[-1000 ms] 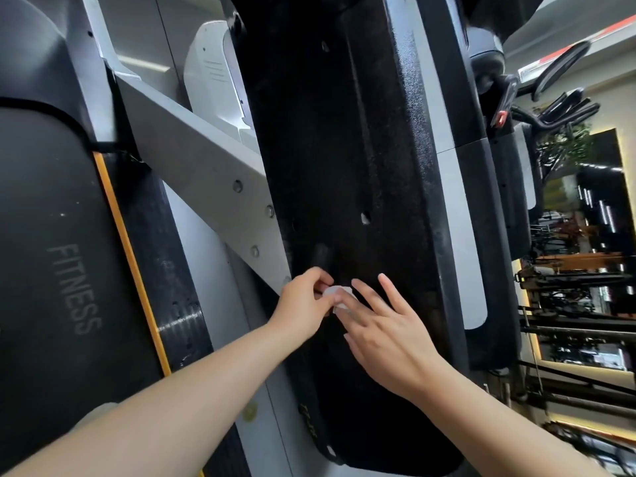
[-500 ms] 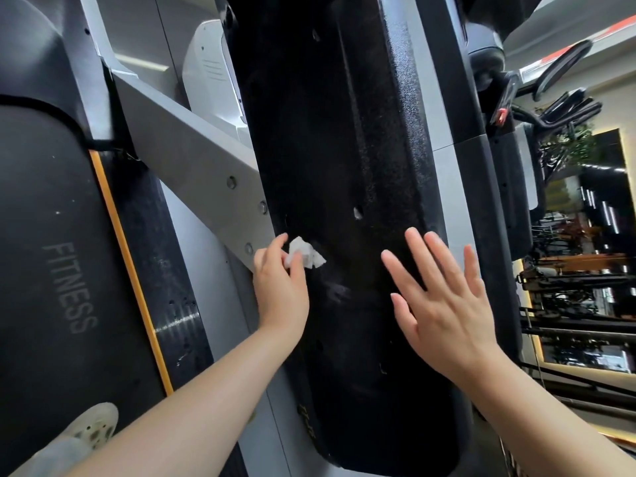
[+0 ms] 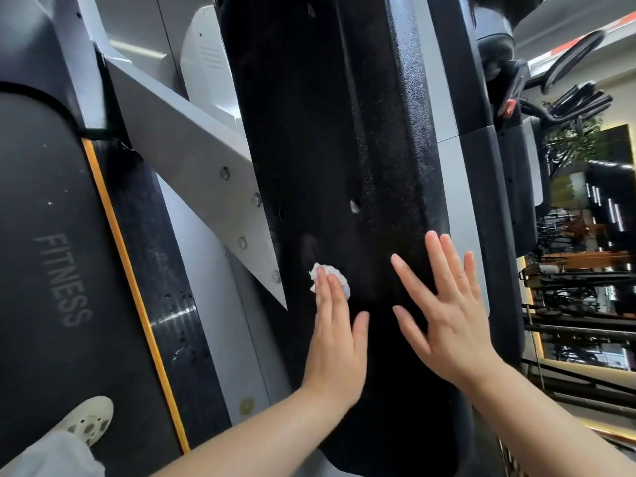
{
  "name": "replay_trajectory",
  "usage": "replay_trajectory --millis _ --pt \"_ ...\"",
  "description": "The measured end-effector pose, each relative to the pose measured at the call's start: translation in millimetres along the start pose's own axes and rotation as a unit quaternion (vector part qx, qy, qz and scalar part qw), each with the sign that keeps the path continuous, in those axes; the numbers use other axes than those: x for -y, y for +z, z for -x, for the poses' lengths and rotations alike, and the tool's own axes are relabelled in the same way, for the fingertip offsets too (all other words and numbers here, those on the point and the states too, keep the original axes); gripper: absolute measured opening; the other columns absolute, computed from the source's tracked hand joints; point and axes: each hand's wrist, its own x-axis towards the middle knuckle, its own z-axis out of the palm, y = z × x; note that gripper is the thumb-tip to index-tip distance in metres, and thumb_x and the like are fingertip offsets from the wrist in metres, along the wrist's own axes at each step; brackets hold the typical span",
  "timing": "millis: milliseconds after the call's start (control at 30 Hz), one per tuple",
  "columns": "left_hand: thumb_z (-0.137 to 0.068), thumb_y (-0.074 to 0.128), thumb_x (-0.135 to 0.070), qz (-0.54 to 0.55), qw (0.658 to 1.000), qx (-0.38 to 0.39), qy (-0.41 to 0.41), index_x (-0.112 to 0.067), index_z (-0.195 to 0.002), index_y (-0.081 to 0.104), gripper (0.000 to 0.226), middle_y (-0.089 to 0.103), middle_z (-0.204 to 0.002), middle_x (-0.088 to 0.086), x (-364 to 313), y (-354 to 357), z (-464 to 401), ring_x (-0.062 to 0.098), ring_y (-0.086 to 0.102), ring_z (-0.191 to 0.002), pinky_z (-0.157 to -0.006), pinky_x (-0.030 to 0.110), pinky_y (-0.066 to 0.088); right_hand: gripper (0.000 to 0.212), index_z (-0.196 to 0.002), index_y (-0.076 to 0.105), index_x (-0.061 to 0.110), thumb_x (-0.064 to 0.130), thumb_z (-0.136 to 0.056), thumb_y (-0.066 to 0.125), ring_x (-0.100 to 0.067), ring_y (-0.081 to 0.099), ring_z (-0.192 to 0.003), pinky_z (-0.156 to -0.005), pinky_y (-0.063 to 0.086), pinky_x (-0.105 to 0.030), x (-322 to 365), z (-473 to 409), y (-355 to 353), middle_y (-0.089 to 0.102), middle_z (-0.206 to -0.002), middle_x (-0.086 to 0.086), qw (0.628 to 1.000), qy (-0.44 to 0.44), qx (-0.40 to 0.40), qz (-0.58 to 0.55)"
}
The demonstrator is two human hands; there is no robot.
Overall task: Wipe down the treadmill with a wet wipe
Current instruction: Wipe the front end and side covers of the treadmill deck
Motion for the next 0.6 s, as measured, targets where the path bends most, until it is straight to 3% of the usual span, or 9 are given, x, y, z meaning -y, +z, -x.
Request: replay_trajectory --millis 133,267,400,533,600 --pt "-0.094 0.019 -0.056 -0.049 0.998 0.013 0.029 -0.032 -0.13 -0.036 0.07 -0.043 -0.139 -0.024 3 -3 -7 -0.013 -0.031 -0.13 -0.103 0.003 -0.015 0.052 -0.142 0.032 0.027 0.039 -0.092 0.04 -0.027 0.003 -0.147 -0.118 0.002 -0.044 -3 1 4 -0.005 -0.159 0.002 0.999 -0.017 -0.01 -0.034" --pt "-0.1 0.021 -0.035 -0.032 0.999 -0.032 -0.013 -0.02 -0.144 -0.022 0.063 -0.03 -0.149 -0.013 0 -20 -51 -0.012 -0.028 -0.13 -0.1 0.0 -0.015 0.054 -0.14 0.035 0.026 0.034 -0.088 0.044 -0.026 0.002 -0.147 -0.118 0.003 -0.044 -3 1 4 -0.005 -0.159 0.003 0.998 -0.013 -0.013 -0.055" --pt "-0.102 0.024 -0.033 -0.082 0.994 -0.067 -0.02 -0.021 -0.148 -0.011 0.06 -0.016 -0.155 -0.011 9 -41 -77 -0.007 -0.012 -0.134 -0.11 0.013 -0.005 0.053 -0.14 0.036 0.026 0.034 -0.088 0.045 -0.027 0.002 -0.147 -0.118 0.003 -0.044 -2 1 4 -0.005 -0.159 0.004 0.998 -0.013 -0.013 -0.067" --pt "-0.099 0.024 -0.043 -0.1 0.994 0.026 0.025 -0.034 -0.138 -0.024 0.062 -0.027 -0.148 -0.018 25 -25 -19 -0.008 -0.021 -0.136 -0.111 0.01 -0.009 0.054 -0.139 0.036 0.025 0.034 -0.087 0.046 -0.028 0.003 -0.146 -0.118 0.004 -0.044 -4 1 4 -0.005 -0.159 0.003 0.997 -0.017 -0.011 -0.076" --pt "-0.09 0.015 -0.055 -0.129 0.987 0.08 0.043 -0.033 -0.131 -0.033 0.067 -0.038 -0.144 -0.016 30 -13 10 -0.005 -0.028 -0.135 -0.11 0.012 -0.014 0.054 -0.139 0.037 0.025 0.034 -0.087 0.046 -0.028 0.002 -0.146 -0.118 0.004 -0.044 -4 1 5 -0.005 -0.159 0.003 0.997 -0.019 -0.011 -0.08"
